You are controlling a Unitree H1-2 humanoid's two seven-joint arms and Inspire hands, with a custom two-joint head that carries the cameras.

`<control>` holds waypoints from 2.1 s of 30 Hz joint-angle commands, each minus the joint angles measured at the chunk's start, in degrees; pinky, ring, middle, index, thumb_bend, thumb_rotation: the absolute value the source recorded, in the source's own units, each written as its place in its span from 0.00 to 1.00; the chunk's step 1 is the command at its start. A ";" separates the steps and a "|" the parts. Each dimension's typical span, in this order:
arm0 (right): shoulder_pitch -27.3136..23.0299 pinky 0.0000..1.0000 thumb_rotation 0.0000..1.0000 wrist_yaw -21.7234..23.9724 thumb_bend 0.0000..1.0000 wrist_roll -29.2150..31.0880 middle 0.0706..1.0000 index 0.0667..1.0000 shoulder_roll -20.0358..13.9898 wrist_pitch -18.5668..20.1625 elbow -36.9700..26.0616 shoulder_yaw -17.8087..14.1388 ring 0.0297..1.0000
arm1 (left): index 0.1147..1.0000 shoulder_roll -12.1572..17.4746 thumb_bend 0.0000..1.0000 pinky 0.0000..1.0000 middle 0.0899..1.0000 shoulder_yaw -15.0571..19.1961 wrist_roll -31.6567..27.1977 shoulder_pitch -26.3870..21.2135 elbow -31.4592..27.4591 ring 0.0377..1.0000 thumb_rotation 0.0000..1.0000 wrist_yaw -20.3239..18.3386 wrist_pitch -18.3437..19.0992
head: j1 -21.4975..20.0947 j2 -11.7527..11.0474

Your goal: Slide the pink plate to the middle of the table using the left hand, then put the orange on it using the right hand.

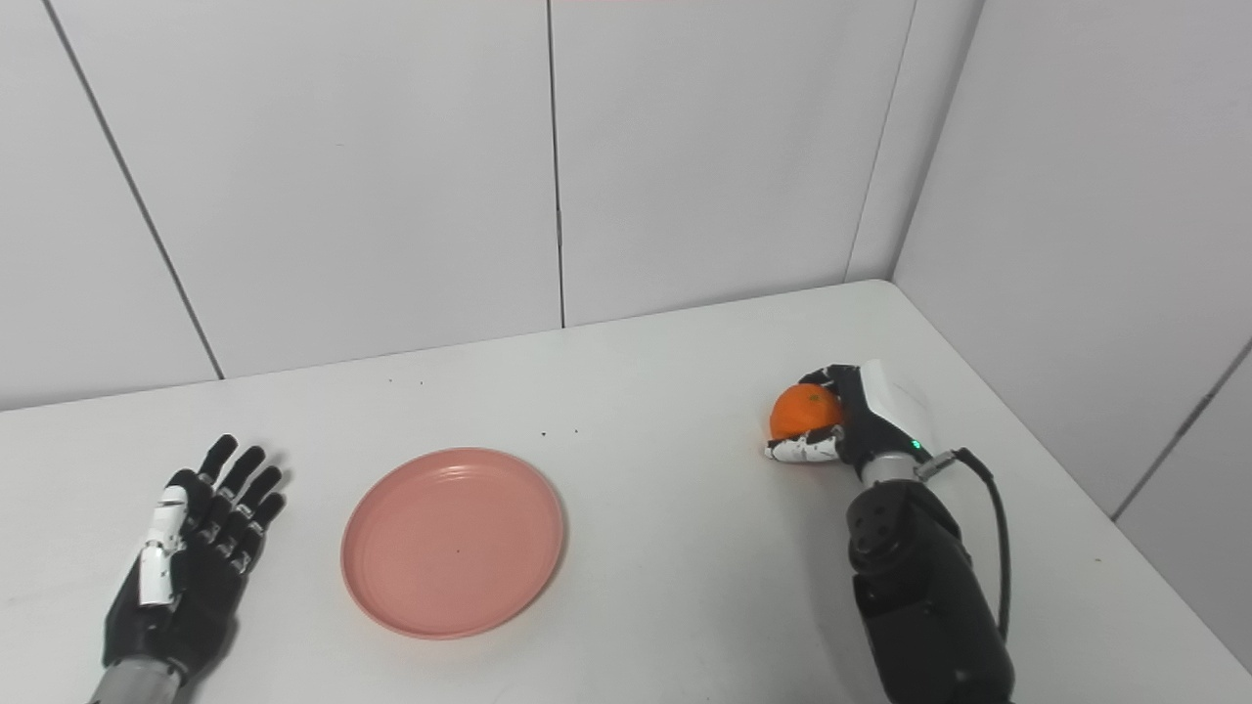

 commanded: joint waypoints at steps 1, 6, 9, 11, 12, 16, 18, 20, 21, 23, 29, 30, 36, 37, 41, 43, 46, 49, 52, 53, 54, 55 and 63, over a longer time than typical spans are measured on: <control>-1.55 0.42 0.13 -2.50 0.51 0.97 0.49 0.45 -1.86 -0.51 -1.81 -0.24 0.47 | 0.96 0.10 0.32 1.00 0.97 0.11 0.16 -0.18 -0.86 0.97 1.00 0.26 0.48 | 0.07 0.04; -1.23 0.43 0.13 -4.59 0.51 2.83 0.48 0.45 -2.22 -1.14 -2.92 -0.07 0.47 | 0.96 -0.28 0.32 1.00 0.96 0.26 0.01 -0.22 -0.96 0.96 1.00 0.67 0.81 | 0.59 0.13; -1.24 0.43 0.13 -4.79 0.51 3.05 0.47 0.45 -2.26 -0.43 -4.44 -0.20 0.46 | 0.95 -0.46 0.32 1.00 0.95 0.23 0.16 -0.16 -1.09 0.95 1.00 0.84 0.86 | 0.88 0.15; -1.19 0.42 0.13 -4.85 0.51 2.96 0.48 0.45 -2.35 -0.33 -5.40 -0.22 0.46 | 0.95 -0.56 0.32 0.99 0.95 0.18 0.12 -0.12 -1.17 0.95 1.00 0.86 0.83 | 1.20 0.16; -1.15 0.42 0.13 -4.97 0.51 2.99 0.48 0.45 -2.44 -0.33 -5.67 -0.18 0.46 | 0.95 -0.61 0.32 0.99 0.95 0.18 0.09 -0.10 -1.23 0.95 1.00 0.90 0.87 | 1.20 0.16; -1.49 0.40 0.13 -4.70 0.51 3.20 0.47 0.45 -2.38 -0.38 -8.38 -0.60 0.45 | 0.95 -0.67 0.32 0.98 0.95 -0.12 0.31 0.05 -1.54 0.95 1.00 0.95 0.89 | 1.72 0.21; -1.74 0.39 0.13 -4.03 0.51 2.48 0.47 0.45 -2.17 -0.25 -9.96 -0.58 0.44 | 0.95 -0.78 0.32 0.98 0.95 -0.14 0.09 0.10 -1.51 0.95 1.00 0.89 0.79 | 1.94 0.21; -2.03 0.37 0.13 -3.78 0.51 2.59 0.46 0.45 -2.12 -0.25 -11.49 -0.16 0.43 | 0.95 -0.88 0.32 0.99 0.95 -0.25 0.18 0.19 -1.59 0.95 1.00 0.94 0.76 | 2.26 0.19; -2.08 0.37 0.13 -3.68 0.51 2.70 0.45 0.45 -2.16 -0.26 -11.87 -0.05 0.43 | 0.95 -0.95 0.32 0.99 0.95 -0.31 0.23 0.23 -1.63 0.95 1.00 0.97 0.76 | 2.58 0.21; -2.51 0.38 0.13 -3.11 0.51 2.55 0.46 0.45 -1.94 -0.26 -13.21 0.46 0.43 | 0.95 -1.01 0.33 0.99 0.95 -0.47 0.20 0.27 -1.51 0.95 1.00 0.73 0.54 | 2.99 0.24; -3.95 0.40 0.13 -1.43 0.51 3.52 0.48 0.45 -1.07 -0.34 -16.93 3.06 0.46 | 0.96 -1.36 0.34 1.00 0.96 -0.86 0.19 0.29 -0.78 0.96 1.00 0.28 -0.47 | 4.41 0.23; -4.30 0.41 0.13 -1.23 0.51 3.48 0.48 0.45 -0.82 -0.35 -17.41 3.67 0.46 | 0.96 -1.47 0.34 1.00 0.97 -0.90 0.29 0.28 -0.59 0.96 1.00 0.36 -0.66 | 4.88 0.23; -6.49 0.40 0.14 0.86 0.51 2.28 0.47 0.45 1.26 -0.28 -19.53 6.83 0.45 | 0.93 -2.11 0.35 0.95 0.94 -1.76 2.26 0.59 -0.79 0.93 1.00 1.37 -2.02 | 7.87 0.58; -6.99 0.41 0.14 1.58 0.51 1.82 0.47 0.45 1.88 -0.26 -19.87 7.43 0.45 | 0.92 -2.39 0.35 0.94 0.93 -2.04 3.06 0.78 -1.07 0.92 1.00 1.76 -2.31 | 9.86 0.81; -8.24 0.41 0.14 3.47 0.51 0.19 0.47 0.45 3.80 -0.26 -20.62 9.36 0.46 | 0.91 -3.61 0.36 0.91 0.91 -2.80 5.24 1.36 -2.13 0.90 1.00 3.05 -2.47 | 12.65 1.11; -8.76 0.41 0.13 3.85 0.51 0.57 0.47 0.45 4.39 -0.52 -20.57 11.16 0.45 | 0.91 -4.36 0.36 0.91 0.91 -3.39 6.52 1.76 -3.13 0.90 1.00 3.97 -2.05 | 14.32 1.33; -9.39 0.40 0.13 4.10 0.51 0.20 0.48 0.45 5.14 -0.64 -20.21 13.58 0.46 | 0.92 -5.21 0.37 0.91 0.92 -4.04 7.47 2.13 -4.04 0.91 1.00 4.61 -1.73 | 17.33 1.80; -9.82 0.41 0.13 3.98 0.51 -0.24 0.49 0.45 6.13 -0.77 -19.85 15.83 0.47 | 0.91 -6.09 0.38 0.91 0.91 -4.71 8.73 2.57 -5.37 0.90 1.00 5.83 -0.88 | 18.90 2.04; -10.15 0.41 0.13 4.33 0.51 1.08 0.49 0.45 7.03 -1.13 -19.51 17.15 0.47 | 0.91 -6.61 0.38 0.90 0.91 -5.48 9.72 2.81 -5.70 0.90 1.00 6.08 -1.16 | 22.08 2.57; -10.27 0.41 0.13 4.42 0.51 1.40 0.48 0.45 7.16 -1.50 -19.27 17.57 0.46 | 0.91 -6.74 0.38 0.90 0.91 -5.77 9.95 2.82 -5.65 0.90 1.00 6.00 -1.39 | 23.79 2.76; -10.41 0.41 0.13 4.32 0.51 1.61 0.48 0.45 7.35 -1.93 -18.96 18.06 0.46 | 0.91 -6.81 0.38 0.90 0.91 -5.98 10.18 2.81 -5.63 0.90 1.00 6.00 -1.49 | 23.79 2.76; -10.51 0.41 0.13 4.19 0.51 2.03 0.48 0.45 7.42 -2.48 -18.69 18.46 0.46 | 0.91 -6.97 0.39 0.90 0.91 -6.23 10.49 2.82 -5.65 0.90 1.00 6.10 -1.59 | 25.28 2.84; -11.45 0.38 0.12 3.34 0.51 3.32 0.47 0.45 9.16 -4.98 -17.17 22.48 0.44 | 0.91 -8.56 0.39 0.89 0.91 -7.24 11.52 2.80 -5.67 0.90 1.00 7.28 -1.87 | 30.11 3.30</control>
